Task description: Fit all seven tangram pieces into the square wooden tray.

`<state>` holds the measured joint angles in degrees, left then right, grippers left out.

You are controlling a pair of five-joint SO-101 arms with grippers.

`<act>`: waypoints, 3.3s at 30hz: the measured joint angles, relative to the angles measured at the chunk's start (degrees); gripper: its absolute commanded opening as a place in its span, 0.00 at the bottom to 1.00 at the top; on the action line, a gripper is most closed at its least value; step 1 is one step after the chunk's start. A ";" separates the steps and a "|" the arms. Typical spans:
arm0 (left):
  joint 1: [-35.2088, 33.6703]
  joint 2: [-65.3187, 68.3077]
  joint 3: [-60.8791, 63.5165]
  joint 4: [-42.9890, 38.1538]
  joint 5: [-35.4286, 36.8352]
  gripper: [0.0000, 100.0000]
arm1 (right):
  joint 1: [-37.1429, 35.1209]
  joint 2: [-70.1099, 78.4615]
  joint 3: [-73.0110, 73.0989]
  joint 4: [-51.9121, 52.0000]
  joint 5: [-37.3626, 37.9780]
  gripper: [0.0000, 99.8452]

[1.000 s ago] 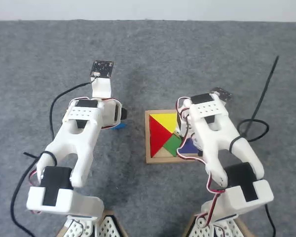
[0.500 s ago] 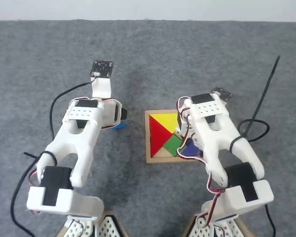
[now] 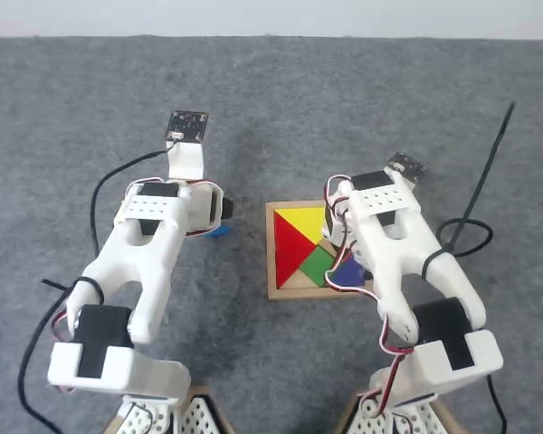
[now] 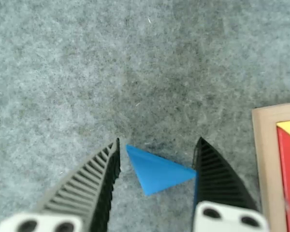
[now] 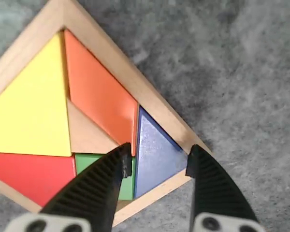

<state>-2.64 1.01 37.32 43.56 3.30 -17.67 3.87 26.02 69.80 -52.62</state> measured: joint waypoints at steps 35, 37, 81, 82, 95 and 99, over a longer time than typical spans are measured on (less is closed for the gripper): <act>0.00 16.79 -18.90 21.80 -0.53 0.23 | 28.04 -13.45 22.33 -21.54 53.71 0.04; 0.00 17.58 -19.87 22.59 -0.35 0.23 | 27.96 -13.45 22.59 -21.89 53.89 0.04; 8.97 31.47 -38.77 39.12 15.56 0.21 | 27.96 -13.45 22.59 -22.33 54.15 0.04; 8.97 32.18 -39.21 39.12 15.56 0.20 | 27.96 -13.45 22.59 -22.33 54.15 0.04; 10.11 32.44 -40.62 39.12 14.51 0.07 | 27.96 -13.45 22.59 -22.33 54.15 0.04; 10.11 32.44 -40.70 39.12 12.84 0.05 | 27.96 -13.45 22.59 -22.33 54.15 0.04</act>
<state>7.47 33.45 -3.38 82.68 16.13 10.29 -9.58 48.62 47.47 1.54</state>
